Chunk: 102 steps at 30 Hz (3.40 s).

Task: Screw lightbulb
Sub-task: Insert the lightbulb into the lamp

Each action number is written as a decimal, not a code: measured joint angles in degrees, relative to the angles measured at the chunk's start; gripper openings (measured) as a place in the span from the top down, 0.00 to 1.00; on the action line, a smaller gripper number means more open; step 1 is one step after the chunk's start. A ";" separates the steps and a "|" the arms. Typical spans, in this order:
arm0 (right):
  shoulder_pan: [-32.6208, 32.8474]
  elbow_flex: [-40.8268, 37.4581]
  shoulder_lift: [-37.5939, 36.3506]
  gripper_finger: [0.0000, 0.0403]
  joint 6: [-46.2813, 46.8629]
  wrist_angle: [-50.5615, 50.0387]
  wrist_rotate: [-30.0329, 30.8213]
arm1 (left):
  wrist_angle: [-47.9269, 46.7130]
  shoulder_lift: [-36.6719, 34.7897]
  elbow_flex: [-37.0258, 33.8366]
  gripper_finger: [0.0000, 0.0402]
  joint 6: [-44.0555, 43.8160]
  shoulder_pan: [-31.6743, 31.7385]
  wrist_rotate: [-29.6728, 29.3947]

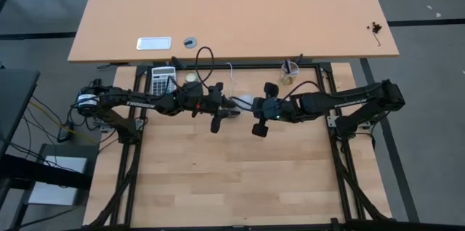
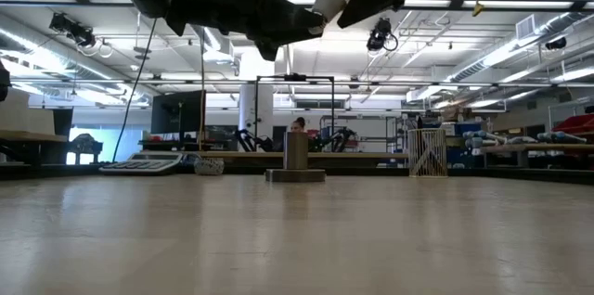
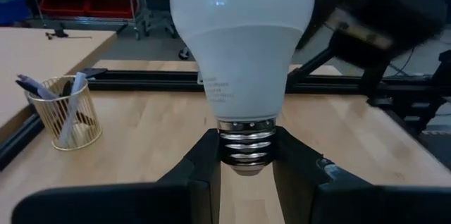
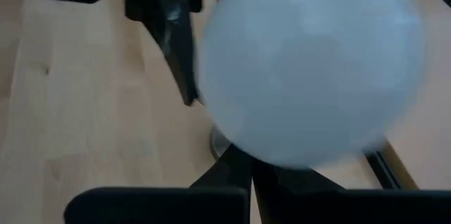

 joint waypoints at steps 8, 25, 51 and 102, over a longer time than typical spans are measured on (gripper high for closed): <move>2.49 -6.25 -3.20 0.94 1.84 7.65 2.44 | 3.31 0.00 0.02 0.77 0.52 0.00 0.37; 2.56 -28.92 -4.85 0.97 -4.27 61.64 2.87 | 22.53 -0.06 -6.65 0.77 -1.75 2.08 5.17; -0.14 -28.89 -4.85 0.16 1.27 73.97 -3.42 | 27.82 -0.04 -9.27 0.77 -4.58 0.13 3.05; -0.47 -20.44 -0.17 0.37 -1.64 67.59 -11.04 | 20.02 1.55 -4.79 0.43 -8.82 -2.54 2.50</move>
